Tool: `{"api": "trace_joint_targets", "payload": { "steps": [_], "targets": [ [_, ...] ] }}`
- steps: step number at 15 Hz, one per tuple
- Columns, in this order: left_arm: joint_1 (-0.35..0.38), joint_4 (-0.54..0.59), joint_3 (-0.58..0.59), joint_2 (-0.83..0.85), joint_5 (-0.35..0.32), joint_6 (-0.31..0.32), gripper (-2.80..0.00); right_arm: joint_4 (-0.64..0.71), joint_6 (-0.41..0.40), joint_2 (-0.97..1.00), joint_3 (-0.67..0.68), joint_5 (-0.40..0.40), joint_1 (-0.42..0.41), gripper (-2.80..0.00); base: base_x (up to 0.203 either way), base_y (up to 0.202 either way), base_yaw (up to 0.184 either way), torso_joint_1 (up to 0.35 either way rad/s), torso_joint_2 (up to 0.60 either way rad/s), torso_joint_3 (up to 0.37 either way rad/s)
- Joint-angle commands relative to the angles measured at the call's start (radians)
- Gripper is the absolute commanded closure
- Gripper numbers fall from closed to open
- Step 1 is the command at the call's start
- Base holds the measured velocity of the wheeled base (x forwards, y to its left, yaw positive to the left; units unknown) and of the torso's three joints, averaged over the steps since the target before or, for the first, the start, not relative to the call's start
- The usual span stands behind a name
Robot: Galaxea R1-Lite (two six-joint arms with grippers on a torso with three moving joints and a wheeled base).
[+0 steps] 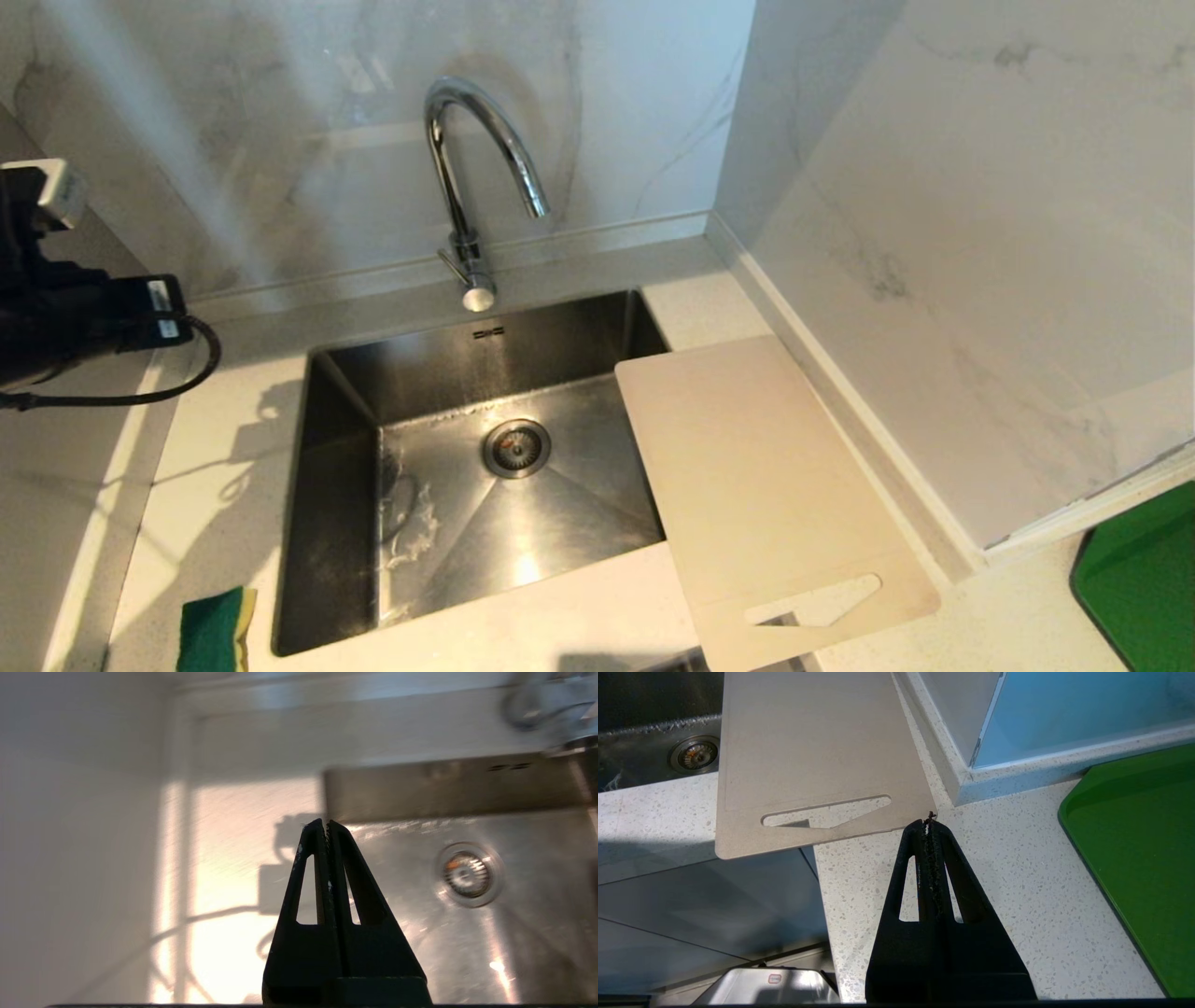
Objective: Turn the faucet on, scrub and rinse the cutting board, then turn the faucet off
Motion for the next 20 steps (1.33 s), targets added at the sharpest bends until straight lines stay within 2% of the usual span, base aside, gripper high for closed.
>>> {"api": "trace_joint_targets", "payload": {
  "steps": [1,3,4,7,9,11,12,15,18,20],
  "targets": [
    [0.142,-0.002,0.107,-0.130,-0.088,0.003,0.00,0.000,-0.001,-0.002,0.000,0.000,0.000,0.00,0.000,0.000,0.000,0.000,0.00,0.000],
    [0.257,-0.003,0.219,-0.230,-0.207,0.004,0.00,0.003,-0.001,-0.001,0.000,0.000,0.000,0.00,0.000,0.000,0.000,0.000,0.00,0.000],
    [0.293,-0.003,0.281,-0.279,-0.253,0.003,0.00,0.003,-0.001,-0.002,0.000,0.000,0.000,0.00,0.000,0.000,0.000,0.000,0.00,0.000],
    [0.316,-0.009,0.465,-0.447,-0.305,0.002,0.00,0.001,-0.001,-0.002,0.000,0.000,0.000,0.00,0.000,0.000,0.000,0.000,0.00,0.000],
    [0.316,-0.010,0.606,-0.579,-0.373,0.008,0.00,-0.001,-0.001,-0.001,0.001,0.000,0.000,0.00,0.000,0.000,0.000,0.000,0.00,0.000],
    [0.316,-0.011,0.729,-0.635,-0.475,0.061,0.00,-0.002,-0.001,-0.002,0.001,0.000,0.000,0.00,0.000,0.000,0.000,0.000,0.00,0.000],
    [0.309,-0.013,0.764,-0.641,-0.501,0.097,0.00,-0.003,-0.001,-0.001,0.001,0.000,0.000,0.00,0.000,0.000,0.000,0.000,0.00,0.000],
    [0.185,-0.021,0.840,-0.670,-0.509,0.113,0.00,-0.005,-0.002,-0.002,0.004,0.002,0.000,0.00,0.000,0.000,0.000,0.000,0.00,0.000],
    [0.178,-0.021,0.880,-0.763,-0.508,0.094,0.00,-0.005,-0.001,-0.002,0.004,0.002,0.000,0.00,0.000,0.000,0.000,0.000,0.00,0.000],
    [0.178,-0.011,0.939,-0.883,-0.505,0.092,0.00,-0.005,-0.001,-0.002,0.004,0.002,0.000,0.00,0.000,0.000,0.000,0.000,0.00,0.000]
  ]
}}
